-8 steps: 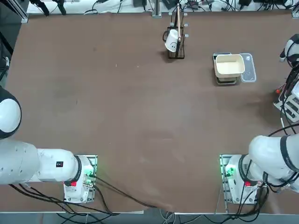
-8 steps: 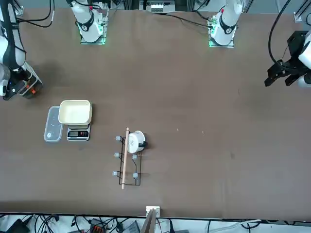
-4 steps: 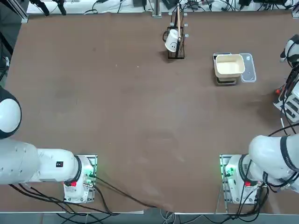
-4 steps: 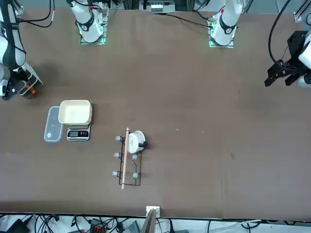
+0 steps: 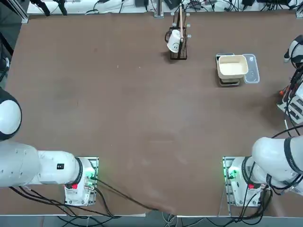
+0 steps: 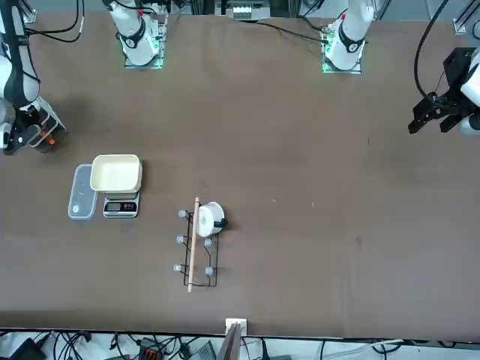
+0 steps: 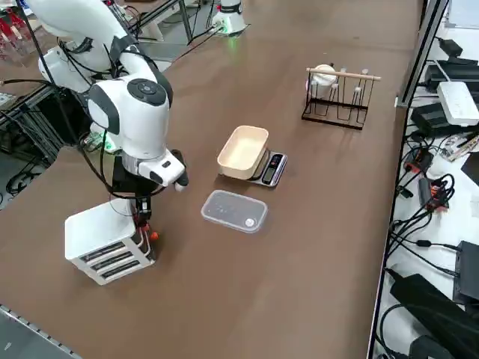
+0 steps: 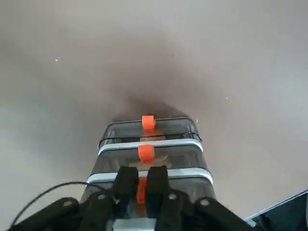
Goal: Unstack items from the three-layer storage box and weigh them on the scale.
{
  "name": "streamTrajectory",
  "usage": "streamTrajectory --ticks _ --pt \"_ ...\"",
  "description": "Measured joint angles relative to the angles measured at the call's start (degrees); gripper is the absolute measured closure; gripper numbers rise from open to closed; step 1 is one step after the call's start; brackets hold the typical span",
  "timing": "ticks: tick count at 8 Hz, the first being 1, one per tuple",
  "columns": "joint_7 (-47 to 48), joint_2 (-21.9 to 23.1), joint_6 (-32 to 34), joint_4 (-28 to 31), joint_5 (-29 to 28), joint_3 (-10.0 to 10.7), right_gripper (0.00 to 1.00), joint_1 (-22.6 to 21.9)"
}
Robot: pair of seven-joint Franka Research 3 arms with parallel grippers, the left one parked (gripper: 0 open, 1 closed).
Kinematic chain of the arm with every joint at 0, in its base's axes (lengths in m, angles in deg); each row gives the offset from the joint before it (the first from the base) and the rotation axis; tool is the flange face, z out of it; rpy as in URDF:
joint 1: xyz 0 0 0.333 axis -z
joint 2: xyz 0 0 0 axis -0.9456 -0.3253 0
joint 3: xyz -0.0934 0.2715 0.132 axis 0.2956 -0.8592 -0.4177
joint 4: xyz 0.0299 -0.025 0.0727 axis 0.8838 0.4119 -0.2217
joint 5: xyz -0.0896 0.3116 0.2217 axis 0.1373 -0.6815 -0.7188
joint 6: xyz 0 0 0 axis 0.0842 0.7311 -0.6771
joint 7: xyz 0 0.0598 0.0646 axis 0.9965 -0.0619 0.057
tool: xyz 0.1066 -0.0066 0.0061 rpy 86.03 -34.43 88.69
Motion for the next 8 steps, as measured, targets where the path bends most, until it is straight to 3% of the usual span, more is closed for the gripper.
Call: streamTrajectory --ticks 6,8 --pt "0.0 0.0 0.0 0.0 0.0 -0.5 0.88 -0.2" --pt "2.0 0.0 0.0 -0.1 0.0 -0.9 0.88 -2.6"
